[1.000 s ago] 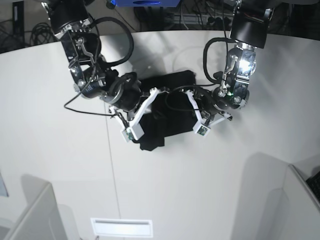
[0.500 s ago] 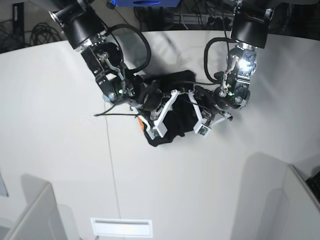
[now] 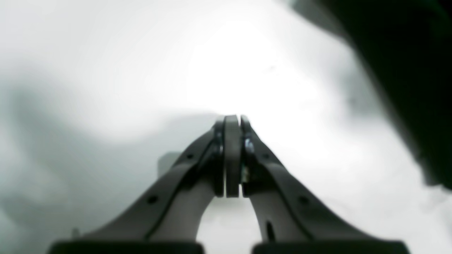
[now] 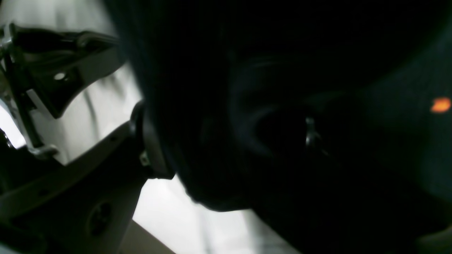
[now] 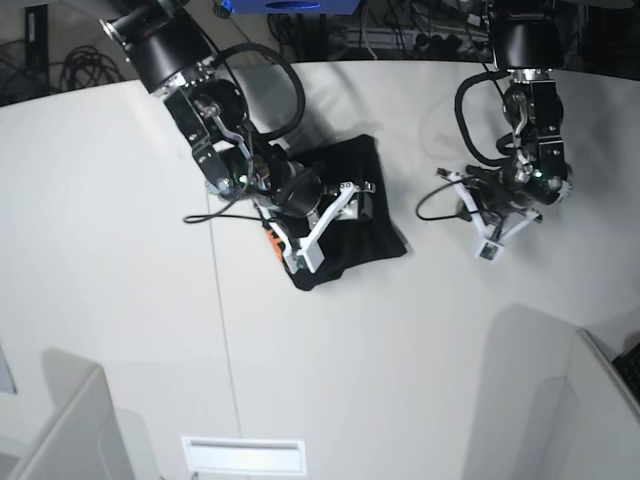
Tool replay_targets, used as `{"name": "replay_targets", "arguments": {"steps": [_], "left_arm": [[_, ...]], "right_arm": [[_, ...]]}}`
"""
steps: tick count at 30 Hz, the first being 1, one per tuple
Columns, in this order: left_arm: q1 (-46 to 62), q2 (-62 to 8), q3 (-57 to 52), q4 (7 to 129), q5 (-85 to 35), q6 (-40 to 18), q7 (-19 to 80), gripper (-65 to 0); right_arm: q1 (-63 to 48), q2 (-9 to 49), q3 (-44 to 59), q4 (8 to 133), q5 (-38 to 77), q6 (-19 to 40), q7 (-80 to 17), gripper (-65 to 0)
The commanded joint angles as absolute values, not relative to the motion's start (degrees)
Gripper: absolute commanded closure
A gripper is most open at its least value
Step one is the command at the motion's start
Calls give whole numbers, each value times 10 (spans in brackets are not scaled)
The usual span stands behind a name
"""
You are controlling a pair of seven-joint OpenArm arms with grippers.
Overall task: Fold the T-shirt properly
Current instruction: 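Release the right gripper and press the folded bundle with the left gripper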
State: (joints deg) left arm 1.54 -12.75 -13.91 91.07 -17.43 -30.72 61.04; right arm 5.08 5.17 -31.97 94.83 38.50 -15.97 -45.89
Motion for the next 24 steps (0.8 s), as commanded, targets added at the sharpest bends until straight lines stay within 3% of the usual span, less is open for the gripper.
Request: {"name": "replay_targets", "arguments": {"steps": [1, 5, 16, 24], "left_arm": [[15, -135, -170, 924, -175, -319, 617, 0], [39, -146, -245, 937, -174, -334, 625, 0], [68, -174, -284, 965, -175, -334, 627, 0], [68, -174, -288, 967, -175, -334, 648, 0]], "right_arm": [[64, 51, -318, 977, 386, -162, -446, -380], [68, 45, -318, 993, 373, -167, -465, -378], [88, 12, -407, 992, 371, -168, -469, -377], [128, -9, -493, 1032, 263, -168, -470, -375]]}}
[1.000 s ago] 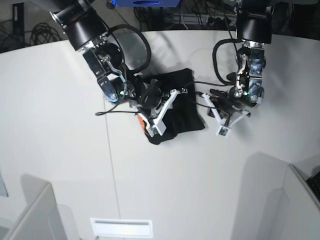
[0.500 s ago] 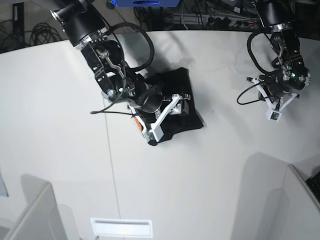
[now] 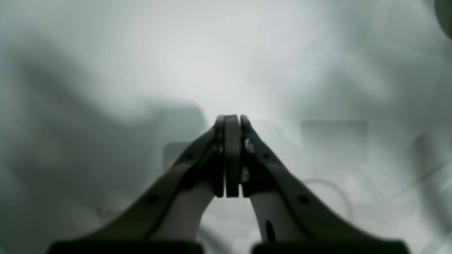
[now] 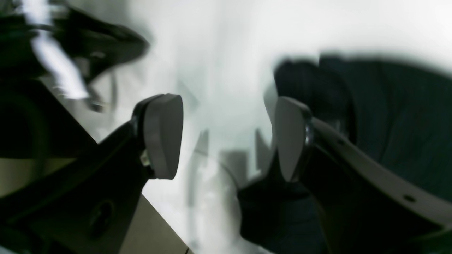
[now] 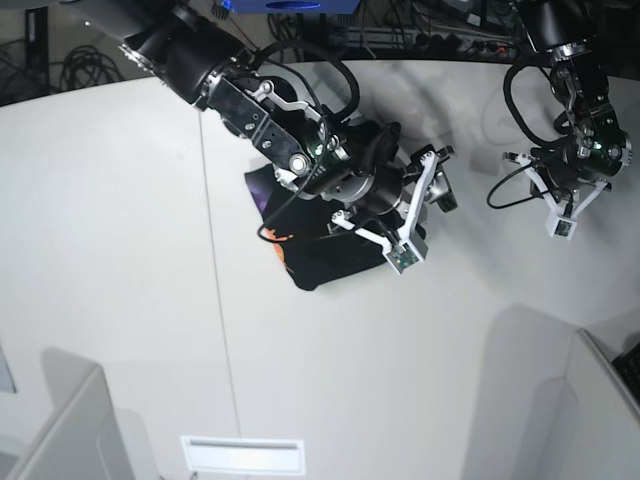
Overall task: Fold the T-shirt properly
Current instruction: 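Release the right gripper and press the folded bundle with the left gripper, then grasp the bundle edge with the left gripper and flip it over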
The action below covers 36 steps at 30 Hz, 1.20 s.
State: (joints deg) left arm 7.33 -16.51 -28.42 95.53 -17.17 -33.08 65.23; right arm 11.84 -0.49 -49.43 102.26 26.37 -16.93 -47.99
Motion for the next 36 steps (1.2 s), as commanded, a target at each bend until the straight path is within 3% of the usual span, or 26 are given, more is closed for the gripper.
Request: {"name": "replay_targets", "arguments": {"steps": [1, 3, 4, 8, 10, 15, 21, 22, 27, 29, 31, 36], "left_arm": [[68, -174, -288, 967, -175, -334, 648, 0], [72, -174, -288, 969, -175, -334, 649, 0], [80, -174, -287, 975, -175, -334, 649, 0], [108, -170, -282, 1016, -175, -371, 649, 0], [115, -155, -283, 1033, -175, -398, 649, 0], [120, -93, -282, 1077, -188, -400, 649, 0], [123, -43, -289, 1068, -358, -400, 649, 0], [123, -37, -289, 1057, -381, -400, 649, -41], [114, -18, -305, 964, -482, -400, 647, -467], [102, -17, -303, 922, -519, -400, 647, -586], [94, -17, -303, 883, -545, -400, 647, -632], [65, -16, -302, 844, -565, -400, 646, -632]], "right_arm": [[125, -4, -490, 1046, 240, -168, -472, -375], [112, 15, -472, 1066, 193, -169, -487, -356], [103, 25, -458, 1076, 170, -169, -489, -317], [60, 63, -403, 1098, 135, -169, -488, 0], [31, 71, -377, 1098, 144, -169, -480, 0], [-57, 89, -313, 1105, 142, -169, -429, 0], [-109, 111, -242, 1106, 144, -166, -416, 0], [-111, 116, -240, 1107, 144, -166, -416, 0], [-133, 141, -238, 1113, 144, -166, -416, 0], [-139, 147, -238, 1117, 144, -166, -416, 0], [-144, 149, -238, 1120, 144, -166, -417, 0], [-149, 160, -238, 1120, 143, -166, -417, 0]]}}
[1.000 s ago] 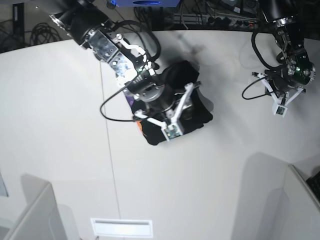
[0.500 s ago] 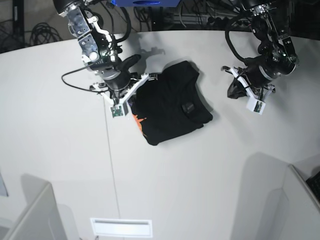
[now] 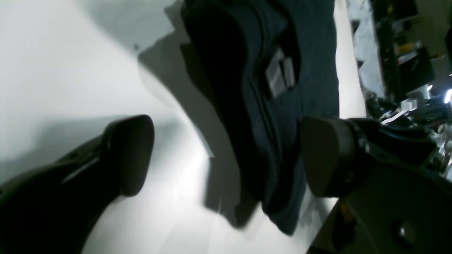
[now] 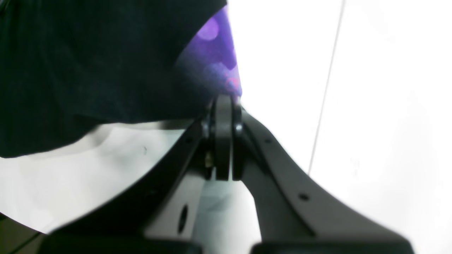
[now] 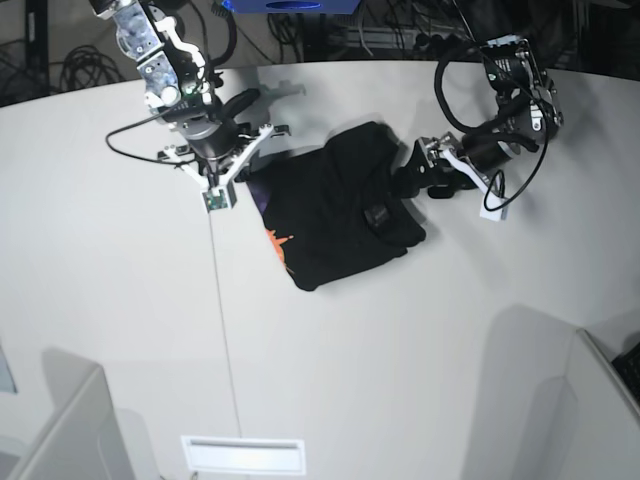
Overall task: Fold the T-shirt properly
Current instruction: 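Grasp the bundle edge with the left gripper and flip it over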
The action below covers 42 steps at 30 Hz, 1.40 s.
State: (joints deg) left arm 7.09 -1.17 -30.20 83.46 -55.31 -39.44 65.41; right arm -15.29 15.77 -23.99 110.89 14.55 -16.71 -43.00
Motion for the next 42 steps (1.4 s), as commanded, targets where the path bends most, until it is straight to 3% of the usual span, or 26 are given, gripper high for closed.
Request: {"name": "replay_targets", "arguments": {"steps": [1, 12, 18, 20, 28, 34, 42], "left_arm": [[59, -15, -302, 842, -565, -400, 646, -632], [17, 51, -247, 841, -419, -397, 646, -632], [8, 52, -231, 840, -416, -344, 646, -625], [0, 51, -230, 828, -415, -327, 646, -561], [-44, 18, -131, 762, -415, -257, 646, -18], [-87, -59, -20, 765, -415, -245, 647, 0], [-198, -202, 218, 766, -415, -248, 647, 0]], "right_arm": [[-149, 160, -238, 1120, 143, -166, -417, 0], [-150, 161, -238, 1123, 144, -166, -417, 0], [-163, 161, -235, 1131, 144, -166, -417, 0], [-173, 160, -217, 1136, 144, -166, -415, 0], [-218, 157, -138, 1149, 144, -166, -413, 0], [-257, 156, -97, 1149, 145, -165, -388, 0], [-296, 153, -58, 1149, 145, -165, -356, 0]]}}
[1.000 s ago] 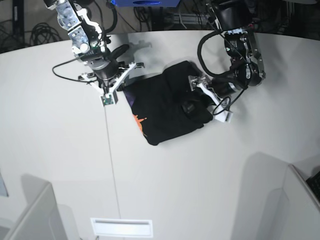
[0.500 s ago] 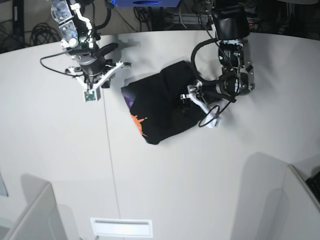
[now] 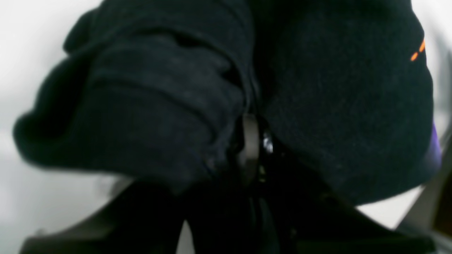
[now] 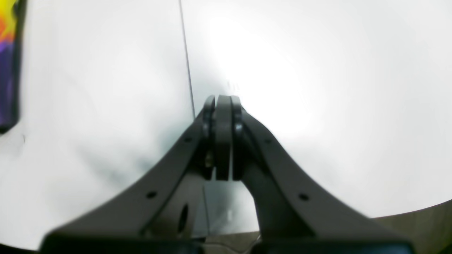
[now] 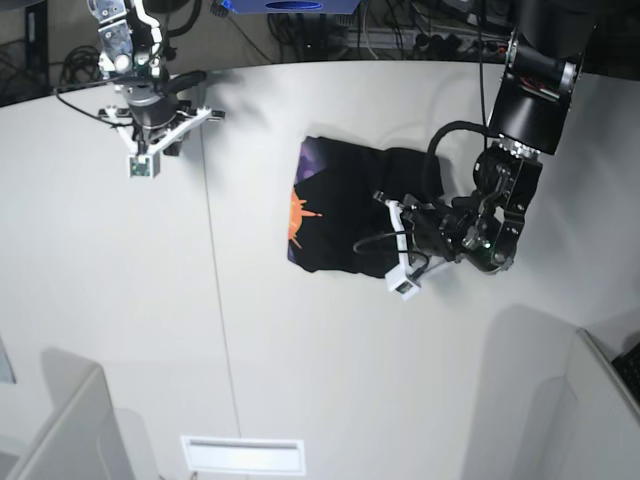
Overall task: Fold the T-shirt properly
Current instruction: 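Grasp the bundle edge with the left gripper and flip it over, then lower the bundle with the left gripper and open it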
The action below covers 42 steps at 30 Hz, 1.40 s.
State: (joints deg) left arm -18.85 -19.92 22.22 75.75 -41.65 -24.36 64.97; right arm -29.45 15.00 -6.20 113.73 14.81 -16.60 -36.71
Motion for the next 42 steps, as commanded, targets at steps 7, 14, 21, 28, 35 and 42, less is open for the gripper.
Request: {"name": "replay_targets", "arguments": {"steps": [7, 14, 21, 28, 35, 42], "left_arm": [[-279, -260, 404, 826, -415, -327, 642, 0], [-293, -289, 493, 895, -268, -400, 539, 0], [-275, -285, 495, 900, -117, -400, 445, 0], [-261, -248, 516, 885, -24, -400, 332, 0], [-298, -236, 637, 878, 7, -400, 258, 0], [-311, -208, 641, 861, 11, -400, 255, 0]], "right_arm": [[-315, 111, -20, 1149, 145, -165, -356, 0], [-317, 96, -24, 1147, 144, -165, -317, 0], [-318, 94, -24, 1145, 144, -165, -305, 0], [-316, 87, -21, 1144, 143, -166, -305, 0], [-316, 84, -20, 1143, 140, -166, -305, 0], [-315, 84, -20, 1142, 140, -167, -306, 0]]}}
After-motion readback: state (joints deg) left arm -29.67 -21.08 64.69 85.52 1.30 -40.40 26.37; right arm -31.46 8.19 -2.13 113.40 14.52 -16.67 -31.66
